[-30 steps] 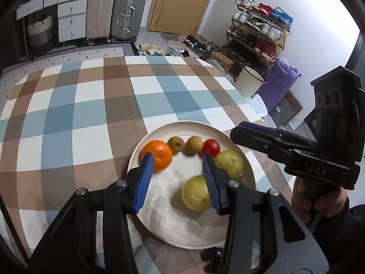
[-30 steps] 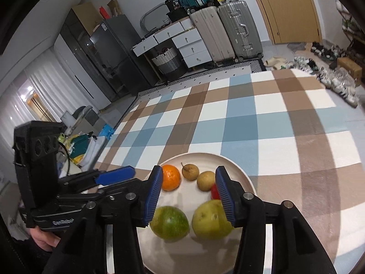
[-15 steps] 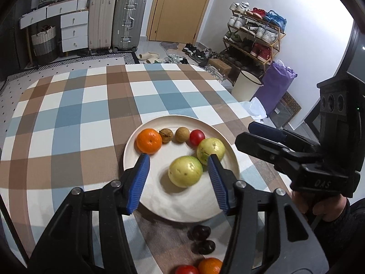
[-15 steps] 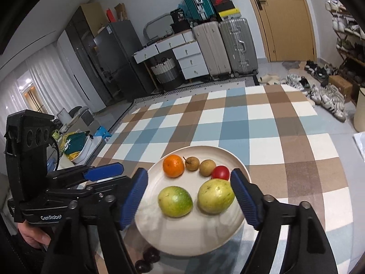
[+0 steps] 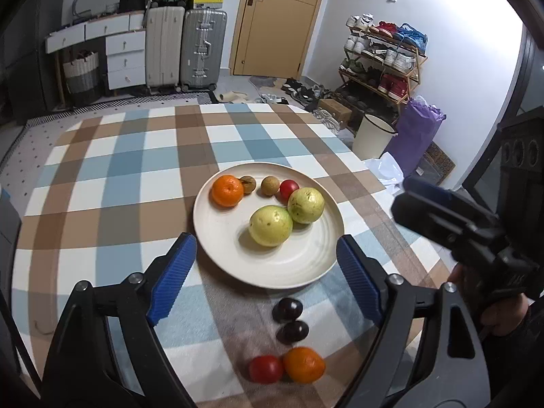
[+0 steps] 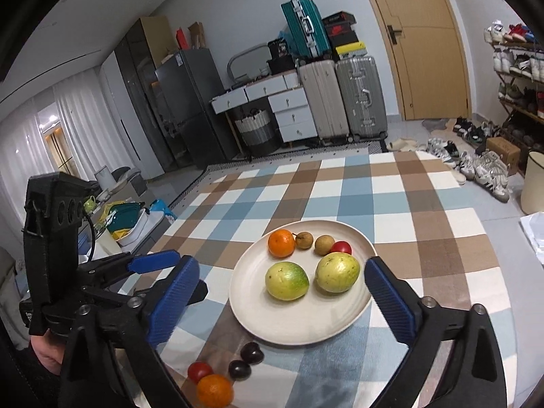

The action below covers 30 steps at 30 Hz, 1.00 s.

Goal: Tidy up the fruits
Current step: 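Withdraw both grippers from the plate toward the remaining fruits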

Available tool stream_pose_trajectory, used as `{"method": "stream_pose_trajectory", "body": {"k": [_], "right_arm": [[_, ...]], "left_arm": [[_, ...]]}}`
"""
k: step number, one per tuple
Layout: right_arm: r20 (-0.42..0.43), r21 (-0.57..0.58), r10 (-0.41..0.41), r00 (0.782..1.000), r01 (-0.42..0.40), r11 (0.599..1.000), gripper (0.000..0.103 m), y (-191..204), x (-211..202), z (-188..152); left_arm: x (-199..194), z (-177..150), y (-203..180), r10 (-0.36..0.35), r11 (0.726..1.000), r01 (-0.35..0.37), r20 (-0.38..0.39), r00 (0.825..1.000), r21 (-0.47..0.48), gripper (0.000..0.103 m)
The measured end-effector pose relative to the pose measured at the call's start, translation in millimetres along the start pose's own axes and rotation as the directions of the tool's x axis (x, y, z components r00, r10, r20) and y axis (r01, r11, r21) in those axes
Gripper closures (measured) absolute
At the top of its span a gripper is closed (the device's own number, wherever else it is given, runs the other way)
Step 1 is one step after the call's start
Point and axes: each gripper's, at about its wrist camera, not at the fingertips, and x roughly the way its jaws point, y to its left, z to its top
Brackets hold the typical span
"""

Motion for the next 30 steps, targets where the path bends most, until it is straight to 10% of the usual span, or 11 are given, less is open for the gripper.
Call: {"method": "stream_pose_trajectory", "body": {"k": [6, 30], "right_arm": [[0.030, -0.022, -0.012, 0.999, 0.013, 1.000, 0.001, 11.6, -23.4, -7.4], [-0.087, -0.006, 0.054, 0.995, -0.054, 0.999, 0.001, 49.8, -23.8, -90.2]], "left_arm": [[-30.1, -20.5, 3.3, 0.039, 0.999, -0.038, 0.047, 0.998, -0.024, 0.002], [-39.5, -118.9, 26.6, 0.129, 0.982, -0.130, -0.013, 0.991, -0.139, 0.001]]}}
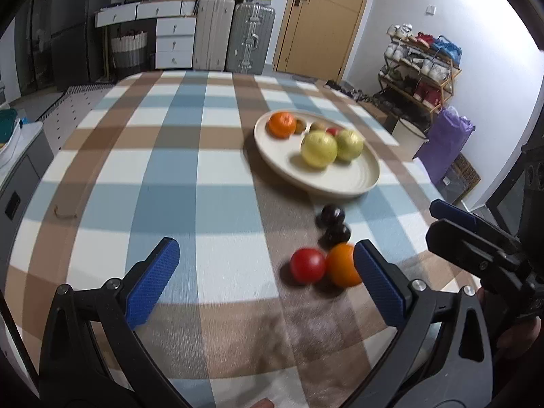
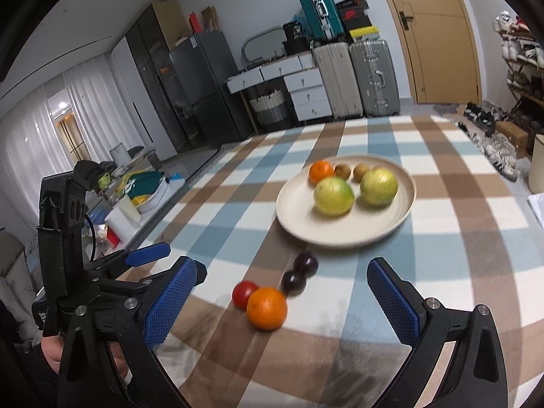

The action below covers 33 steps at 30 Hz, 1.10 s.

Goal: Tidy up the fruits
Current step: 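Withdraw both grippers from the plate toward the remaining fruits, then grasp the second mandarin orange with the right gripper and lift it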

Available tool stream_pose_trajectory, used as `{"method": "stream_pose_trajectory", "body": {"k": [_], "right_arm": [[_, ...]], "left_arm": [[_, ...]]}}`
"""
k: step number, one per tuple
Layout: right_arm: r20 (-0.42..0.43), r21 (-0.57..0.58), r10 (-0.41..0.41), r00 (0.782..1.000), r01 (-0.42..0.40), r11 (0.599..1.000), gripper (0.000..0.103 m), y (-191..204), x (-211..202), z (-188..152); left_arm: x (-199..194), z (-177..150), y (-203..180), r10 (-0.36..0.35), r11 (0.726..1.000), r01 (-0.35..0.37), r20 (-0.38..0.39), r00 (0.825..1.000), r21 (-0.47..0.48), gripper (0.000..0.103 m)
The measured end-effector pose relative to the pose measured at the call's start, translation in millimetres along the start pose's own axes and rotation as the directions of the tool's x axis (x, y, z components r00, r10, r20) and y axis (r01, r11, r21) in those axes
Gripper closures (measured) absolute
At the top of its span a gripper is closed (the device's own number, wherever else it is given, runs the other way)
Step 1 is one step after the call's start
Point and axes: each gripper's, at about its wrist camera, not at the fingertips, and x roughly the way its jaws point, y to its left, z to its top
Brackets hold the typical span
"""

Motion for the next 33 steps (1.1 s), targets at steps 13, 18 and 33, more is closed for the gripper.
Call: {"method": "stream_pose_trajectory", "body": {"k": [13, 18, 33], "right_arm": [[-0.095, 0.054, 0.044, 0.994, -0.039, 0.998, 0.001, -3.7, 25.6, -29.0], [-0.117, 0.067, 0.055, 0.992, -0.047, 0.997, 0.002, -4.4, 33.6, -33.0], [-0.167, 0.108, 0.061, 0.984, -0.043, 0.993, 0.028, -4.9, 54.1, -36.6]], "left_arm": [[9.3, -31.1, 8.8, -0.027, 0.999, 0.027, -0.025, 0.999, -0.022, 0.001], [6.8, -37.9, 8.1, -0.043, 0.999, 0.042, -0.018, 0.999, -0.019, 0.001], [2.3, -43.5, 18.0, -0.070, 0.995, 0.071, 0.021, 0.997, -0.072, 0.001]]}}
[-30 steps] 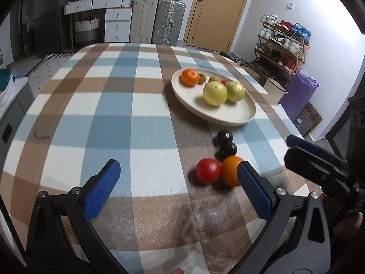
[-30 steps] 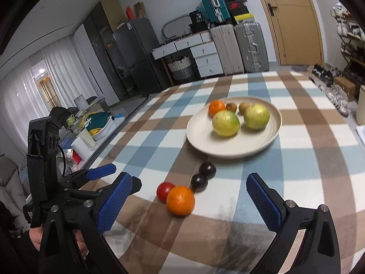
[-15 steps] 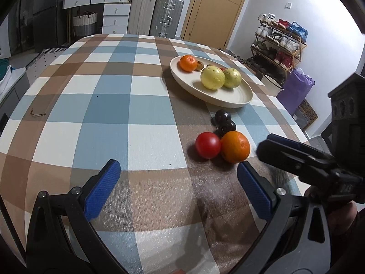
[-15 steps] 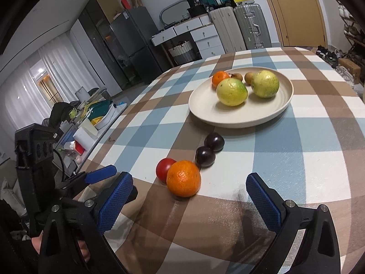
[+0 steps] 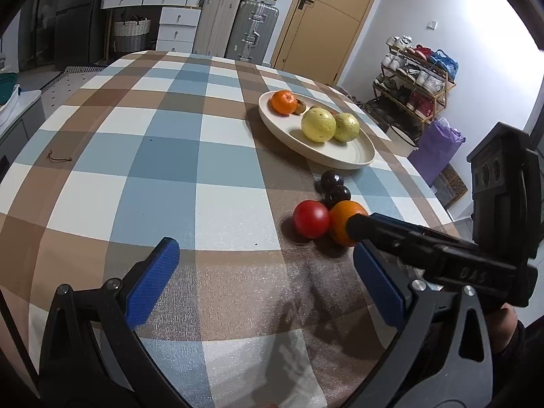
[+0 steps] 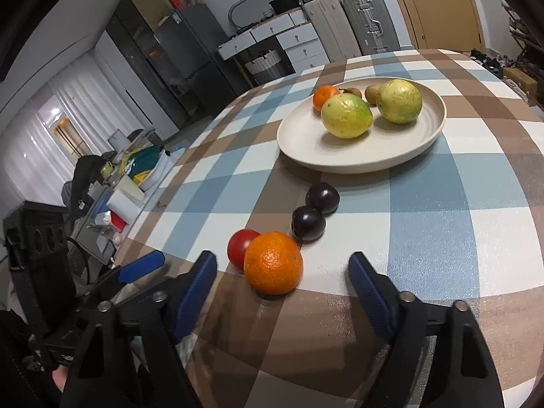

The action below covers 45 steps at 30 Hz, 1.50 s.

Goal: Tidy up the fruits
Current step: 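Grasp the second mandarin orange with the right gripper and lift it, then grasp the red tomato with the left gripper while the right gripper holds the orange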

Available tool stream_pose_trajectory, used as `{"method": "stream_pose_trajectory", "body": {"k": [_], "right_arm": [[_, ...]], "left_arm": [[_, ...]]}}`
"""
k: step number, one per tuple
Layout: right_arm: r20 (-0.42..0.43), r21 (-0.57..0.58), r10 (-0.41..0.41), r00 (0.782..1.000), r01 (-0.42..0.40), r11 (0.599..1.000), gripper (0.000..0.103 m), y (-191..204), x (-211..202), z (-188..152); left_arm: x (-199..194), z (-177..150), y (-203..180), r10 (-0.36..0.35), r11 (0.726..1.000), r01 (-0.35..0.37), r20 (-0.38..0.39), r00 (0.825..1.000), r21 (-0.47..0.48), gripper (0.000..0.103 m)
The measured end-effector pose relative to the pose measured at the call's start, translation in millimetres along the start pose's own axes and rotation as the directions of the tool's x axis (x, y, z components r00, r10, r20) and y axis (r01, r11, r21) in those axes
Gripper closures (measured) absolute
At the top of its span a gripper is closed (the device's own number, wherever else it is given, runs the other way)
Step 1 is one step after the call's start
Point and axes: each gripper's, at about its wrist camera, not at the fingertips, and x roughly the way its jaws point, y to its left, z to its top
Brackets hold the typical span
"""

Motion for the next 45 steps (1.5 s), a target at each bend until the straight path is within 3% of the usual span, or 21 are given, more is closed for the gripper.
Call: {"method": "stream_pose_trajectory", "body": {"k": [6, 10, 26, 45], "right_arm": [[-0.012, -0.044, -0.049, 0.999, 0.049, 0.998, 0.049, 5.9, 6.1, -2.7], [-0.025, -0.051, -0.027, 0.999, 0.026, 0.998, 0.065, 6.2, 9.0, -3.6], [0.031, -0.012, -0.015, 0.999, 0.016, 1.000, 0.066, -5.0, -11.5, -6.7], [0.101, 0.002, -0.023, 0.995, 0.023, 1.000, 0.066, -21.3, -49.6, -11.7]], "left_arm": [[5.3, 0.9, 2.0, -0.011, 1.000, 0.011, -0.023, 1.000, -0.009, 0.001], [6.7, -0.2, 3.7, -0.016, 1.000, 0.015, -0.034, 0.999, -0.020, 0.001], [14.0, 1.0, 0.0, -0.010, 1.000, 0.010, -0.061, 0.998, -0.010, 0.001], [48.3, 21.7, -32.7, 0.008, 0.995, 0.006, -0.132, 0.991, 0.101, 0.001]]}}
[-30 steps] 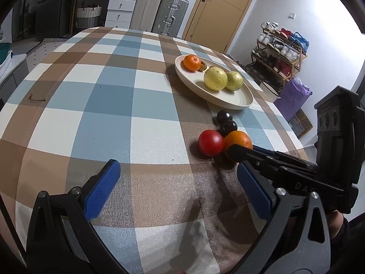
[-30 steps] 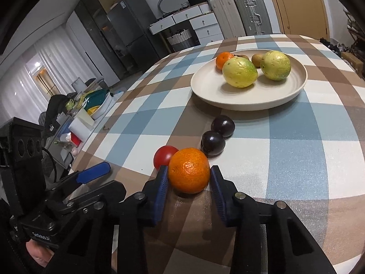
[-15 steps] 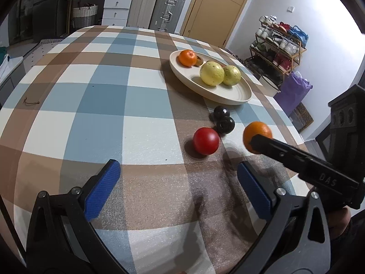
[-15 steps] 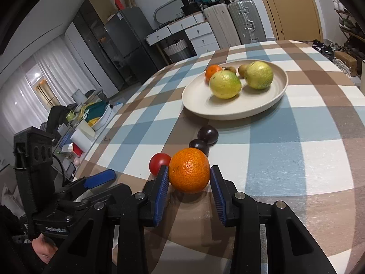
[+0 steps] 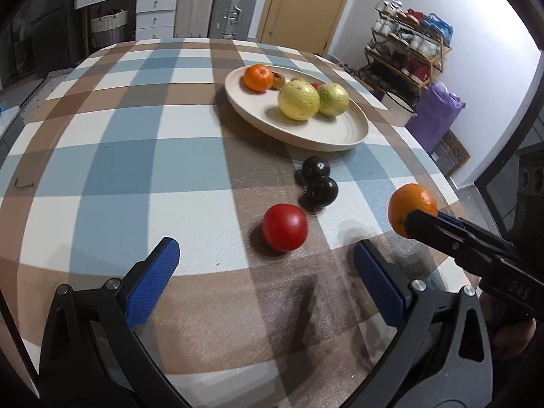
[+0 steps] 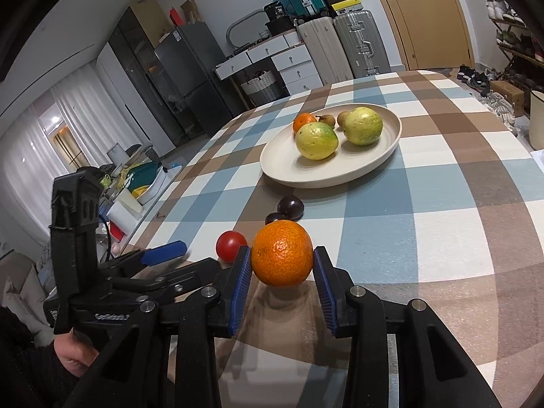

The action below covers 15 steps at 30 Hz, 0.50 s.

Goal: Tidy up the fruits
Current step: 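Grasp the red tomato with the left gripper while the right gripper holds the orange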

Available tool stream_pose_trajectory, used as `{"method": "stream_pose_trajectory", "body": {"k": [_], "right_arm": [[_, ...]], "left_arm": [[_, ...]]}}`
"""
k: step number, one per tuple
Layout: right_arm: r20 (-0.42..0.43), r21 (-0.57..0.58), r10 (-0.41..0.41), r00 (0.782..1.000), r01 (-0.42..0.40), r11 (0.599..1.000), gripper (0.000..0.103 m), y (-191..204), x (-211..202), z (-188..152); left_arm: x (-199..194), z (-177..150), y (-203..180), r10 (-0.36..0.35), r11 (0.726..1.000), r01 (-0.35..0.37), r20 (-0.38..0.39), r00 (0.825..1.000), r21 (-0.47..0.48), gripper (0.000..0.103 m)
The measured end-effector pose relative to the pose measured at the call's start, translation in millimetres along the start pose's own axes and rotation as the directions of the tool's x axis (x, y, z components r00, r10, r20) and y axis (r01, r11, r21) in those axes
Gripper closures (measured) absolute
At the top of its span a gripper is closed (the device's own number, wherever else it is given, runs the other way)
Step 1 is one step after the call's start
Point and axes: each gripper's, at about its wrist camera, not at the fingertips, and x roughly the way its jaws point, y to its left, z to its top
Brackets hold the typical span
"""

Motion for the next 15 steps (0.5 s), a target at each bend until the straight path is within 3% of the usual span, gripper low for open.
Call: {"method": "stream_pose_trajectory", "body": {"k": [9, 15], "right_arm": [[0.026, 0.026, -0.006, 1.000, 0.005, 1.000, 0.066, -11.0, -9.7, 0.2], [0.034, 0.037, -0.012, 0.999, 0.011, 0.999, 0.066, -15.7, -13.4, -0.7]], "left_arm": [[13.0, 10.9, -11.1, -0.005, 0.999, 0.007, -0.031, 1.000, 0.048, 0.003], [17.3, 13.6, -10.2, -0.013, 0.998, 0.016, -0.049, 0.999, 0.062, 0.019]]}}
